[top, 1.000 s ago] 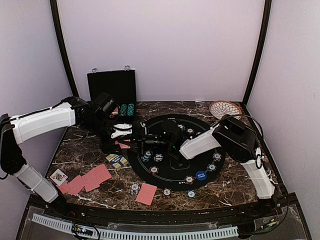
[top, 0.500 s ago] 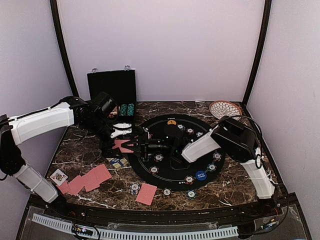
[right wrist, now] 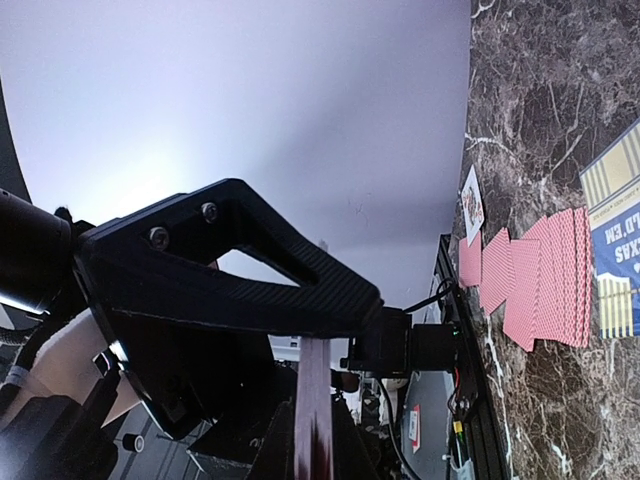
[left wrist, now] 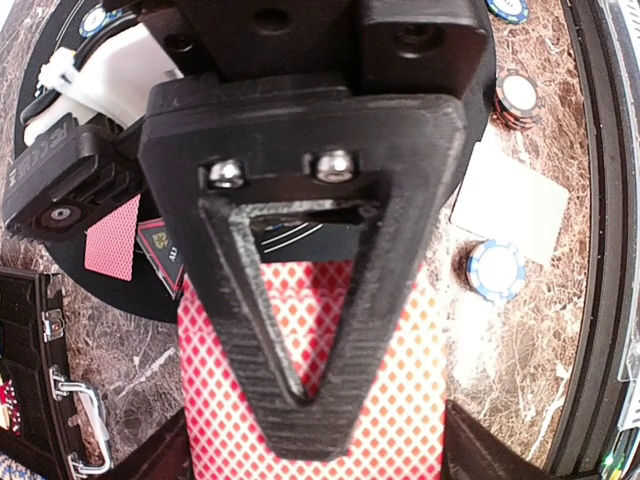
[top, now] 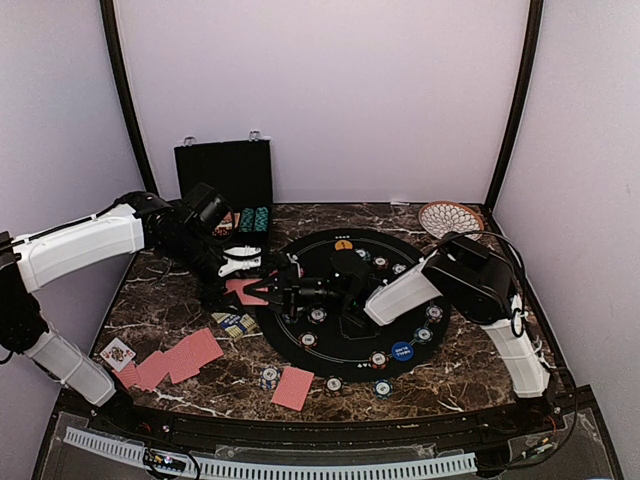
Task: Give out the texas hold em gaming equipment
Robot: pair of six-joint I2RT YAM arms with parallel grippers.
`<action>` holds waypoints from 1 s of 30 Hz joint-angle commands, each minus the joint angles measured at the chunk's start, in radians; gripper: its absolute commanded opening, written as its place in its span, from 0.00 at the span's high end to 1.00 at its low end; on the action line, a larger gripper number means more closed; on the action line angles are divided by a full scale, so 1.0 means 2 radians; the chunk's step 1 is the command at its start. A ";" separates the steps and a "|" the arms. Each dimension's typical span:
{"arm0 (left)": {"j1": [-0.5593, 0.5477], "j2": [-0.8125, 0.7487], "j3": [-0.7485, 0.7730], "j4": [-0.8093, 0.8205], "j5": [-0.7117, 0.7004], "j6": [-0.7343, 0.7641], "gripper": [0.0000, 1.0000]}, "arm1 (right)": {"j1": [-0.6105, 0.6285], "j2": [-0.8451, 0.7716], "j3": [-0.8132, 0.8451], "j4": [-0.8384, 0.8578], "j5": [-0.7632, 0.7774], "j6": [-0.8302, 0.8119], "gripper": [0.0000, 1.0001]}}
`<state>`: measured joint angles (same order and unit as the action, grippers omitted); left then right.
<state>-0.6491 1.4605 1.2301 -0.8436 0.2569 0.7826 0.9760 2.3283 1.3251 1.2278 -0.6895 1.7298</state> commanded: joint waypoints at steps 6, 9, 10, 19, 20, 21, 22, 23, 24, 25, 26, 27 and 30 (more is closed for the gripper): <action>0.000 0.001 0.011 -0.020 0.018 0.007 0.40 | -0.001 -0.026 0.000 0.010 -0.005 -0.014 0.94; -0.001 0.001 0.011 -0.020 0.020 0.009 0.44 | -0.001 -0.027 0.004 -0.005 -0.006 -0.020 0.86; -0.001 0.001 0.012 -0.020 0.020 0.009 0.45 | -0.001 -0.027 0.004 -0.011 -0.008 -0.022 0.84; 0.000 0.000 0.008 -0.020 0.015 0.015 0.47 | -0.002 -0.028 0.017 -0.070 -0.012 -0.048 0.57; 0.000 0.001 0.007 -0.020 0.015 0.016 0.47 | -0.002 -0.029 0.018 -0.075 -0.013 -0.049 0.52; 0.000 0.001 0.007 -0.020 0.014 0.016 0.47 | -0.003 -0.031 0.018 -0.083 -0.013 -0.054 0.49; -0.001 0.001 0.007 -0.020 0.014 0.016 0.47 | -0.003 -0.034 0.019 -0.097 -0.012 -0.061 0.45; -0.001 0.001 0.006 -0.019 0.013 0.017 0.47 | -0.004 -0.039 0.019 -0.112 -0.011 -0.073 0.42; -0.001 0.001 0.006 -0.019 0.011 0.017 0.46 | -0.004 -0.046 0.018 -0.130 -0.009 -0.086 0.41; -0.001 0.001 0.006 -0.018 0.010 0.017 0.47 | -0.004 -0.052 0.019 -0.146 -0.007 -0.099 0.40; 0.000 0.001 0.005 -0.018 0.010 0.017 0.46 | -0.004 -0.058 0.019 -0.164 -0.005 -0.115 0.40; -0.001 0.001 0.005 -0.018 0.010 0.017 0.46 | -0.004 -0.063 0.020 -0.178 -0.005 -0.125 0.40; 0.000 0.001 0.004 -0.015 0.009 0.015 0.46 | -0.004 -0.071 0.020 -0.192 -0.007 -0.135 0.42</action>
<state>-0.6483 1.4715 1.2316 -0.8642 0.2687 0.8047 0.9726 2.2543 1.3415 0.9131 -0.7063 1.5417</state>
